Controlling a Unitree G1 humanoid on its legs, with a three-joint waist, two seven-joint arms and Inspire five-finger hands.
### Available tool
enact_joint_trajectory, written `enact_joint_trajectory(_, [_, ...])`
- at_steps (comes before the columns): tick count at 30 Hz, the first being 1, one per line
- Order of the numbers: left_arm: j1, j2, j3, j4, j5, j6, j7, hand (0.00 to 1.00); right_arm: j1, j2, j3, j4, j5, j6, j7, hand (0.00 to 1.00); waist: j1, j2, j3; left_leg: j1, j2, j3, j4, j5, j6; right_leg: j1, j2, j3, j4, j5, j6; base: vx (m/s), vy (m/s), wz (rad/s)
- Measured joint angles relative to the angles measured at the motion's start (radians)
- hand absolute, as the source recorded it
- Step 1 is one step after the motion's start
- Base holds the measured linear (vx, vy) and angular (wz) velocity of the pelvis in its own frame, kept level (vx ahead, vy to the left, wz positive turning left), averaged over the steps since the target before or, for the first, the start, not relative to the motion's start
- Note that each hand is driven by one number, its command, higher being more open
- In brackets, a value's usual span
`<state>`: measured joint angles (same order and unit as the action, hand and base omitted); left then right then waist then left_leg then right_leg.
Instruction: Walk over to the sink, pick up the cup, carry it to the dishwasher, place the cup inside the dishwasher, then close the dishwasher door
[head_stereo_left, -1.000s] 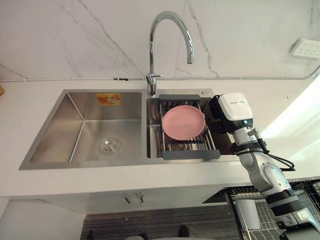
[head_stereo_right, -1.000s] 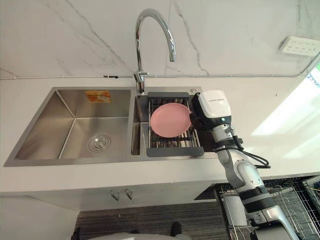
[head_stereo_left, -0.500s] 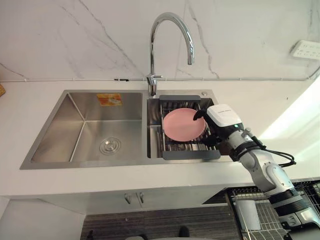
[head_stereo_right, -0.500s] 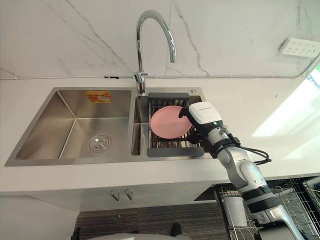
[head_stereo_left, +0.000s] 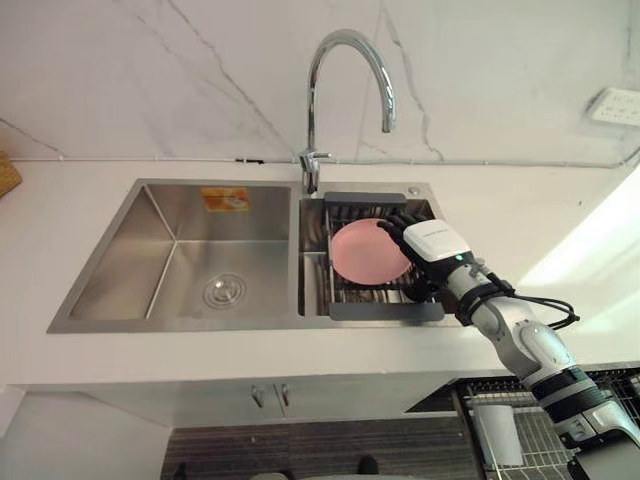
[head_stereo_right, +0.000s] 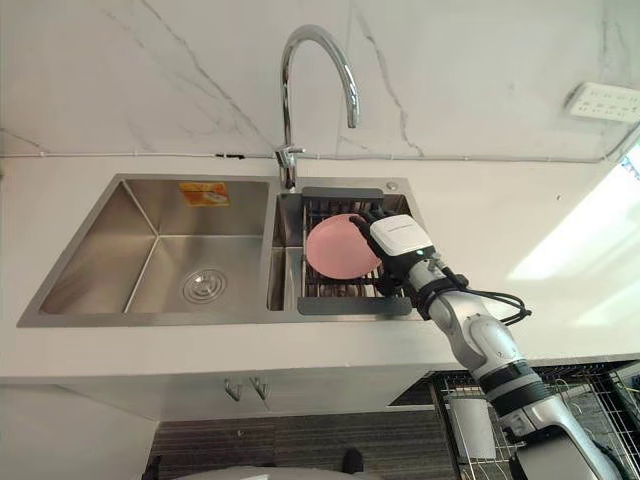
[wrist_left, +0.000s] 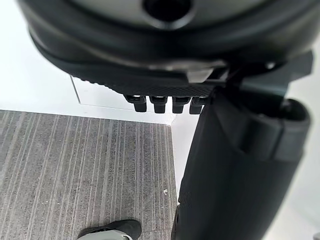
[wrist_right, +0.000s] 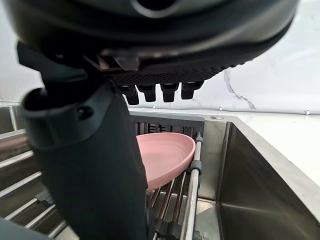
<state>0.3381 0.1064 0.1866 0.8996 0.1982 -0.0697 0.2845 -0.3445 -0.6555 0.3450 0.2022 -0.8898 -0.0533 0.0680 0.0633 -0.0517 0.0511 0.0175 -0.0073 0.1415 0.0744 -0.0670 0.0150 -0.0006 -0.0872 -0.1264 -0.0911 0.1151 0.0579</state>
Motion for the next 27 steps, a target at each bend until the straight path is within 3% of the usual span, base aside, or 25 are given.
enact_joint_trajectory(10, [0.015, 0.0, 0.001, 0.0, 0.0, -0.001, 0.0, 1.0, -0.053, 0.023, 0.056, 0.178, -0.047, 0.021, -0.037, 1.0, 0.022, -0.001, 0.001, -0.002, -0.006, -0.034, -0.004, 0.011, 0.001, 0.012, -0.007, -0.037, 0.0, -0.002, 0.0, -0.03, -0.005, 0.1])
enact_joint_trajectory(11, [0.017, 0.0, 0.002, 0.0, 0.0, -0.003, 0.0, 1.0, -0.056, 0.028, 0.056, 0.193, -0.047, 0.022, -0.041, 0.0, 0.024, -0.001, 0.002, -0.003, -0.007, -0.042, -0.005, 0.013, 0.001, 0.015, -0.008, -0.045, 0.0, -0.004, 0.001, -0.03, -0.003, 0.14])
enact_joint_trajectory(20, [0.028, 0.0, 0.003, 0.0, -0.001, -0.005, 0.0, 1.0, -0.142, 0.055, 0.09, 0.3, -0.056, 0.052, -0.108, 0.0, 0.035, -0.001, 0.014, -0.006, -0.003, -0.048, -0.006, 0.017, 0.0, 0.015, -0.009, -0.053, 0.0, -0.013, -0.007, -0.02, -0.002, 0.03])
enact_joint_trajectory(27, [0.026, 0.0, 0.003, -0.004, -0.001, -0.007, 0.0, 1.0, -0.148, 0.077, 0.139, 0.337, -0.114, 0.025, -0.221, 0.0, 0.036, -0.006, 0.023, -0.006, -0.003, -0.049, -0.007, 0.017, 0.0, 0.015, -0.008, -0.054, 0.0, -0.012, -0.005, -0.01, 0.0, 0.0])
